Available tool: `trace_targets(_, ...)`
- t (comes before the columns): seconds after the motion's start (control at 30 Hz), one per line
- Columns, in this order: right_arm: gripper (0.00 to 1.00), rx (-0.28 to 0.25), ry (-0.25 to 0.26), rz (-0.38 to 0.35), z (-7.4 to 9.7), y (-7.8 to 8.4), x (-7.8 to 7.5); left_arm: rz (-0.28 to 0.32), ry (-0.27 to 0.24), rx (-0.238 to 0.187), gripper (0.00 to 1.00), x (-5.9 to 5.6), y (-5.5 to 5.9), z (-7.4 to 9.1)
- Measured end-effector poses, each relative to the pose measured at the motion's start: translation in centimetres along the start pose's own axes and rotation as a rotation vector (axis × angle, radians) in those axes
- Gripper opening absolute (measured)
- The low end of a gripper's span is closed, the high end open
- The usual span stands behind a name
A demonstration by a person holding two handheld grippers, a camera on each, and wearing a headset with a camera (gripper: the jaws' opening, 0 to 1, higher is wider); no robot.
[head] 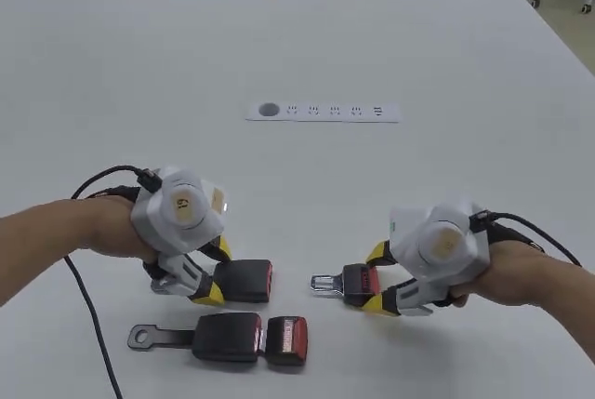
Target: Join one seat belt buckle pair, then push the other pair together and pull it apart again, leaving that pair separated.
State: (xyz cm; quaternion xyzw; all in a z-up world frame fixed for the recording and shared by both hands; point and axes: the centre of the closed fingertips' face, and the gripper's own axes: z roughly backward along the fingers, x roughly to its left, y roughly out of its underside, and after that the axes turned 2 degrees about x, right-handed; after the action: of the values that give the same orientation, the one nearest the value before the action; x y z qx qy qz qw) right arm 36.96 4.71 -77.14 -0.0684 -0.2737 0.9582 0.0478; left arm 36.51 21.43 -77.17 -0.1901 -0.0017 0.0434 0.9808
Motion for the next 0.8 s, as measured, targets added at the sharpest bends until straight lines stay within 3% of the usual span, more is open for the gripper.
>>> trace_targets(0.43, 0.31, -0.003, -0.008, 0.041, -0.18, 0.1, 0.08, -0.024, -0.005, 0.01, 0.32, -0.02, 0.25, -0.24)
trace_targets(0.8, 0.31, -0.006, -0.011, 0.052, -0.23, 0.0, 0.23, -0.006, 0.004, 0.004, 0.31, 0.06, 0.41, -0.43)
